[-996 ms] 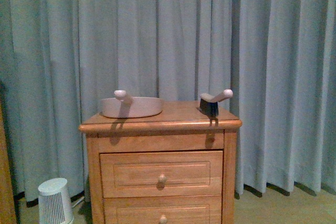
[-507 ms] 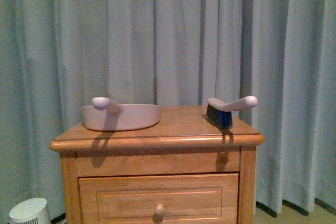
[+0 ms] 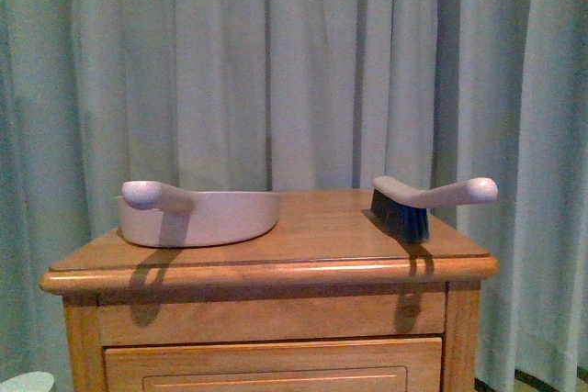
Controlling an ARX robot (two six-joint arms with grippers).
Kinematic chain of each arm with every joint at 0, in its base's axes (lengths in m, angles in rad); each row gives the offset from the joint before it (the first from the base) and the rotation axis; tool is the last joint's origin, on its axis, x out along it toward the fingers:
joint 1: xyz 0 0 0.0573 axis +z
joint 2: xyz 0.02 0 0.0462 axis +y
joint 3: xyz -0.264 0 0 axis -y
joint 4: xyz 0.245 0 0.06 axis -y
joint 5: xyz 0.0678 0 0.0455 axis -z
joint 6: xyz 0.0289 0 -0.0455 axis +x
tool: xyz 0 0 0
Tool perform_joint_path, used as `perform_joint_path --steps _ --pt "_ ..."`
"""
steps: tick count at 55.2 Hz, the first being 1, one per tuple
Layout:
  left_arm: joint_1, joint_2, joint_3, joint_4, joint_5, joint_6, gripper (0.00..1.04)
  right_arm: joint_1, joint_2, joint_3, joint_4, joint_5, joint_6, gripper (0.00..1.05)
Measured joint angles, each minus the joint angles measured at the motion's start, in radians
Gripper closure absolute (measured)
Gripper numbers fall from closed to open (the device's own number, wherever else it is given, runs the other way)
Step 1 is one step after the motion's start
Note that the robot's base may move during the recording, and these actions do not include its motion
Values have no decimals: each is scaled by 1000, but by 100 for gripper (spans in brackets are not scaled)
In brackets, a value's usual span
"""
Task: Clean up trash
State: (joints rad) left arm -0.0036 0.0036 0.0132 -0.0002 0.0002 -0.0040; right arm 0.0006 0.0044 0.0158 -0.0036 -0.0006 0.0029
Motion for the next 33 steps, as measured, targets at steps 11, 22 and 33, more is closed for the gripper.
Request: perform_joint_path --steps 11,22,33 --pt "0 0 0 0 0 0 8 0 0 0 0 0 0 7" --pt "0 0 0 0 0 0 8 0 0 0 0 0 0 7" --pt "-13 136 49 27 -92 6 8 0 0 0 0 0 0 7"
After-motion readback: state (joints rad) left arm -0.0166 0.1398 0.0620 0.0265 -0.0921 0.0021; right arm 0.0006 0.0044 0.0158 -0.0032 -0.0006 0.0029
